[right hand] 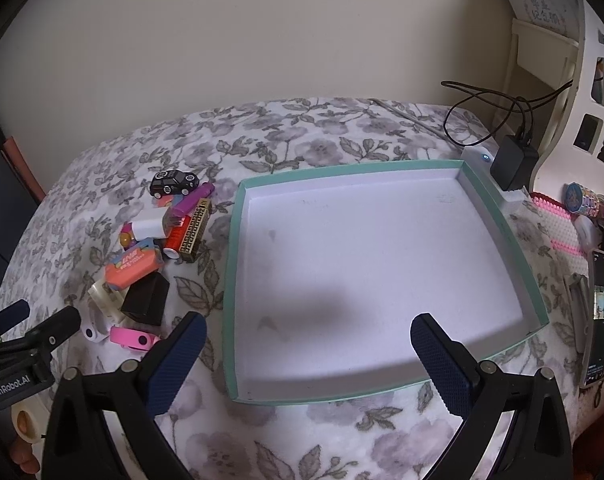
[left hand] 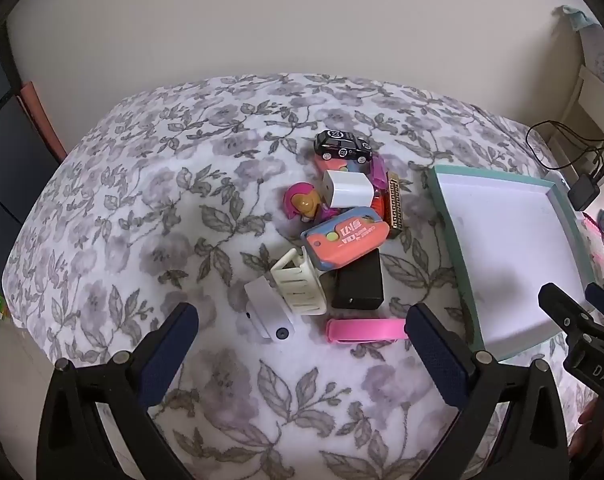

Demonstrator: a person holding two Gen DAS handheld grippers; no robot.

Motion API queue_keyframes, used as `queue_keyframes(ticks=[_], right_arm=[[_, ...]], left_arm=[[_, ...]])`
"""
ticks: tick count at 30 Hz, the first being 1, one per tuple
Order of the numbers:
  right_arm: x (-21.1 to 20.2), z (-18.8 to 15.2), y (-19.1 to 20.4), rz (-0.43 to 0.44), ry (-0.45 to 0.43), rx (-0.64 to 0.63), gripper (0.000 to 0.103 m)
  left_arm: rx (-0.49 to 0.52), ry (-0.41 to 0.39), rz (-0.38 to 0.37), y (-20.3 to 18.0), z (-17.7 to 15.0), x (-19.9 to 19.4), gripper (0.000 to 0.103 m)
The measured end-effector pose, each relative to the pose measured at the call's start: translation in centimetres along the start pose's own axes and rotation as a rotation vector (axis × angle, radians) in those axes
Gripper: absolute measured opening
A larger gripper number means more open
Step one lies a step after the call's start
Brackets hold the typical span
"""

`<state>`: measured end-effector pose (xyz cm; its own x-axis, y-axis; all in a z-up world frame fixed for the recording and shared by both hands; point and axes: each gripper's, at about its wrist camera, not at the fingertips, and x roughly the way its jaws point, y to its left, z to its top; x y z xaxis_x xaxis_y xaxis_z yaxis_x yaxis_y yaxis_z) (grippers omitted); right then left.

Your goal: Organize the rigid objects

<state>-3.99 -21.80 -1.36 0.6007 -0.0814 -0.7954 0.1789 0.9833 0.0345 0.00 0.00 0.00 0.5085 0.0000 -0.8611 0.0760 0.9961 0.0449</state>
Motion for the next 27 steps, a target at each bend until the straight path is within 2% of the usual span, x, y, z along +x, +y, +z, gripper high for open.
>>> queue_keyframes(ticks=[16,27], right_arm=[[0.2,-0.1,0.1,0.000,0.005,-0.005,0.103],[0.5,-0.2,0.1,-0.001,0.013,-0.008,0.103]], left_arm=[[-0.023,0.017,0.009,1.1,-0.4,-0.2,0.103],[-0.030,-0.030,0.032,0.3,0.0,0.3,0.103]])
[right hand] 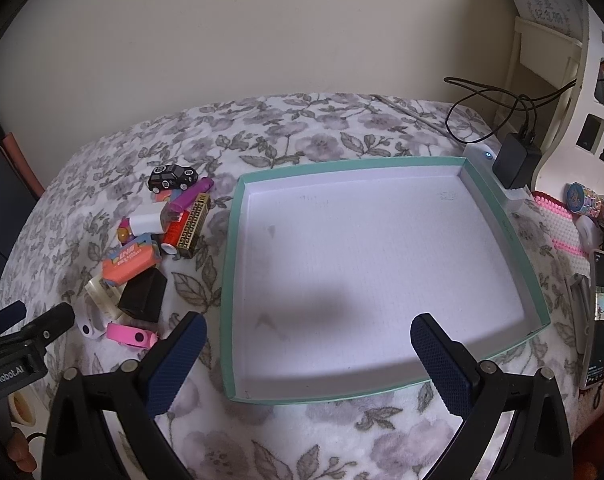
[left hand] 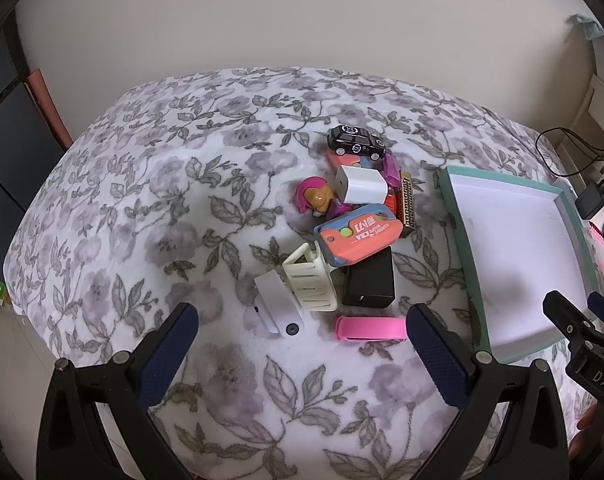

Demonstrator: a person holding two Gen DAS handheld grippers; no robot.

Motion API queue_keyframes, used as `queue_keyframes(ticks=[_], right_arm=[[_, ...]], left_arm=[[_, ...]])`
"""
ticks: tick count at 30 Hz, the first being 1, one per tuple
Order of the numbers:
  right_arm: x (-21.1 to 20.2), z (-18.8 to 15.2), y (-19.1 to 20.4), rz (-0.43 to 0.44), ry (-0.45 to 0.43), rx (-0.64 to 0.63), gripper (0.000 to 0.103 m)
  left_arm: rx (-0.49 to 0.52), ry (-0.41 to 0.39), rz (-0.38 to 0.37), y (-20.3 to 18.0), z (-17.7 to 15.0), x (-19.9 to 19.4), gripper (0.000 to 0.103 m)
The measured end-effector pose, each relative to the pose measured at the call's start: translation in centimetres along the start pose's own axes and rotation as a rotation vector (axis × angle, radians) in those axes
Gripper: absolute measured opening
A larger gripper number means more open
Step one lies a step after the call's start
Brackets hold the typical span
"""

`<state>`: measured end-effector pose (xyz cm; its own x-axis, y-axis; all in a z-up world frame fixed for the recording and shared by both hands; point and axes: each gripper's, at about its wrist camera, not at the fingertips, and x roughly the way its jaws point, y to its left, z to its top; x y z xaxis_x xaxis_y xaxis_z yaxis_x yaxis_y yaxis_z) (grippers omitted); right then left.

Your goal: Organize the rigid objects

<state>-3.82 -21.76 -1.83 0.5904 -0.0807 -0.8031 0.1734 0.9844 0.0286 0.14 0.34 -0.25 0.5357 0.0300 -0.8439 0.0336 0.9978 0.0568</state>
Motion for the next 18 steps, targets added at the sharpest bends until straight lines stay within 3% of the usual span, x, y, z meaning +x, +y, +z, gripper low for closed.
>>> queue_keyframes(ticks=[18], right_arm=[[0.40,0.05,0.24,-0.012,0.018,-0.021,0.103]], left_arm=[[-0.022,0.012,-0.001,0.65,0.14,0.71,0.103]])
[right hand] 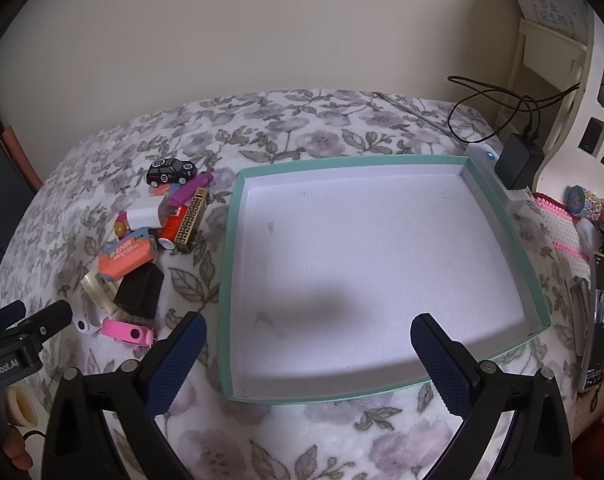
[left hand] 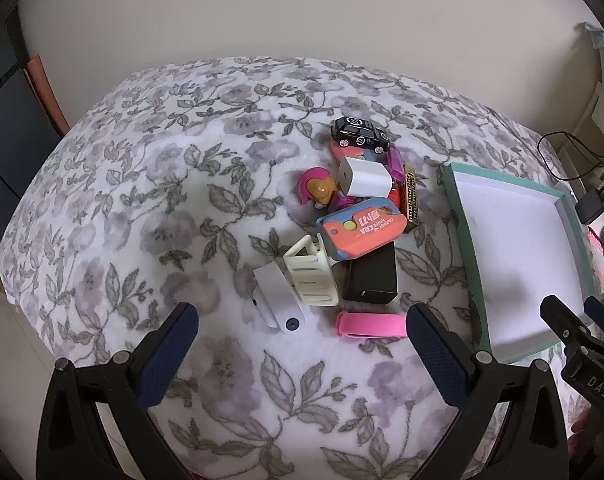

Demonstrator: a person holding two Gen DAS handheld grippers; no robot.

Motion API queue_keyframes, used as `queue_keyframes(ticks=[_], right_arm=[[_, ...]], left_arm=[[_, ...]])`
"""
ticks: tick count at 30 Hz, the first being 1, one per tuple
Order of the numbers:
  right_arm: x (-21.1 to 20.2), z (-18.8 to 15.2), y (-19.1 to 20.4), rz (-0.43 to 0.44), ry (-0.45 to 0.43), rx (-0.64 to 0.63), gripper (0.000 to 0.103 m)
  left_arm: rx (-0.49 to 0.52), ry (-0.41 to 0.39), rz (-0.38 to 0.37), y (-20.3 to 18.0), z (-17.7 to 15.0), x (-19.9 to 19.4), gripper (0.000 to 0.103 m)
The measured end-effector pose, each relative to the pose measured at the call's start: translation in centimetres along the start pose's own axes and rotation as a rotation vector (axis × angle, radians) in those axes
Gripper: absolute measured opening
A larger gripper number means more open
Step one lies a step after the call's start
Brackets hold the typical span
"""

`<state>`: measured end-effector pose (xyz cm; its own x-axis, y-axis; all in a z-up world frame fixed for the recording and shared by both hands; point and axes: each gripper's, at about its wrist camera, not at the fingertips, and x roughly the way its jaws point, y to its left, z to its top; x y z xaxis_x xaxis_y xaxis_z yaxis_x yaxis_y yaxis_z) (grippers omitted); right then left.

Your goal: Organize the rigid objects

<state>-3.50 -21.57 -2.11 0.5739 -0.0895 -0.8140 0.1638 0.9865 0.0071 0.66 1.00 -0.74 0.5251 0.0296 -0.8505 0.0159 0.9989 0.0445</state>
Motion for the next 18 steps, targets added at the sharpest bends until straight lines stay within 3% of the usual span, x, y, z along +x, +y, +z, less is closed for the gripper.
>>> queue_keyframes(ticks=[10,13,18], right_arm=[[0.2,0.1,0.2,-0.003,0.007,-0.007,0.103],[-0.3,0.4,0.6,0.028,-0.014,-0.003,0.103],[-1.3,1.7,3.4,0.114,-0.056,-0.054,0.103]], left_arm=[[-0.033,-0.002,-0.027,0.9,0.1,0.1,0.103],[-0.068,0.013,-0.065,1.8,0.7,0.2,0.103],[-0.111,0.004,-0.035,4.1,2.1,0.0,0.103]])
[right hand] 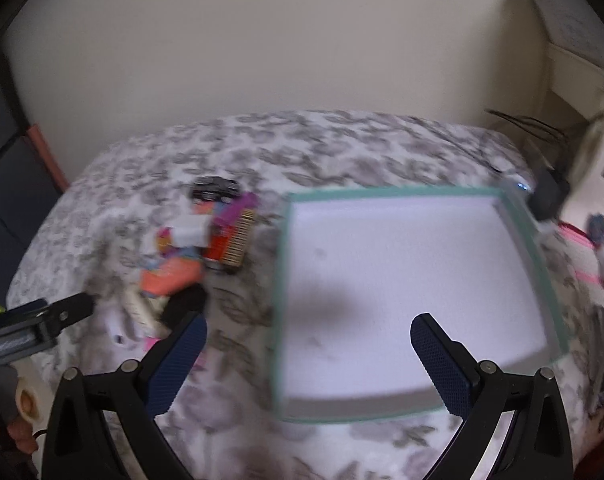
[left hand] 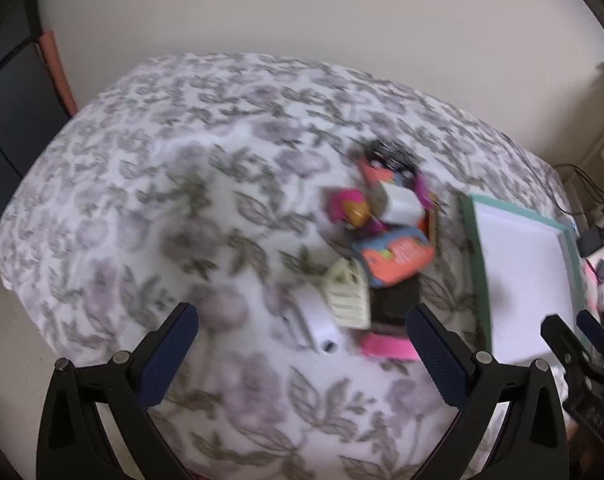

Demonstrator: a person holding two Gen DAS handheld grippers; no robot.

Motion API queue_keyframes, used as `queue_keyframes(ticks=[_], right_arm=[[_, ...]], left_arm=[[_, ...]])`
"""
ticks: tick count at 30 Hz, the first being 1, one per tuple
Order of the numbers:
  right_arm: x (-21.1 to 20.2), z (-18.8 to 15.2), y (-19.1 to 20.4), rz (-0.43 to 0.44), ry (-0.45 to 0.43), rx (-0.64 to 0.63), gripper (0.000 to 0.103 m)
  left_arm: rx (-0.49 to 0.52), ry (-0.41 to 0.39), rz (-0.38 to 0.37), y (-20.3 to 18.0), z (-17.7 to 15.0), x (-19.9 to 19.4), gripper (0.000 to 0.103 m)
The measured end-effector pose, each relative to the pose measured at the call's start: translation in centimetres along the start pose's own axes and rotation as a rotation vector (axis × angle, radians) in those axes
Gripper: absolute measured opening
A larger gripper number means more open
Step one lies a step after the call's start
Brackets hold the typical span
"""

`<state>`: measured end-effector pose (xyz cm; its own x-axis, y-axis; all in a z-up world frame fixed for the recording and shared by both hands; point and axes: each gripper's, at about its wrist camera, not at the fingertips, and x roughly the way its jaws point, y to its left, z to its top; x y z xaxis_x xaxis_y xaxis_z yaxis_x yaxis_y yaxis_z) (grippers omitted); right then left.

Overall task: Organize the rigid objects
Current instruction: 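Grasp the white earbud case with the left tool while the right tool grasps the pink watch band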

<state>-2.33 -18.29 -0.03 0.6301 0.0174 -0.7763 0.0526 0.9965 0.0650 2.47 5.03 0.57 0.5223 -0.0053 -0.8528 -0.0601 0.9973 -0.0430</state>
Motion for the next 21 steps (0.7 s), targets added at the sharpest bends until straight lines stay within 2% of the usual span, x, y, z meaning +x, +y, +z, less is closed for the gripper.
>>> queue_keyframes(ticks=[5,9,11,17,21], right_arm=[[1.9,1.2,3.2,0.116,0.065,-0.017,0.102],[3.7,1.0,5.2,0.185,0.139,-0.024,0.095],[4.7,0.5,5.9,0.201,0.175,-0.014,0.089],[7.9,-0.8,6.9,0.234,0.289,0.013,0.082],[9.4,-1.2,7.3,0.232,0.329,0.020,0.078]], left_arm=[[-0.068,0.023,0.012,1.9,0.6,1.1,0.103],[-0.104,0.095,0.015,2.6,0.1,3.5,0.103],[-0.108,0.132,0.003,2.5,-0.2,4.2,0.103],[-0.139,0.192,-0.015,2.7,-0.8,6.2,0.102],[-0.142,0.203,-0.014,2.6,-1.2,7.0,0.102]])
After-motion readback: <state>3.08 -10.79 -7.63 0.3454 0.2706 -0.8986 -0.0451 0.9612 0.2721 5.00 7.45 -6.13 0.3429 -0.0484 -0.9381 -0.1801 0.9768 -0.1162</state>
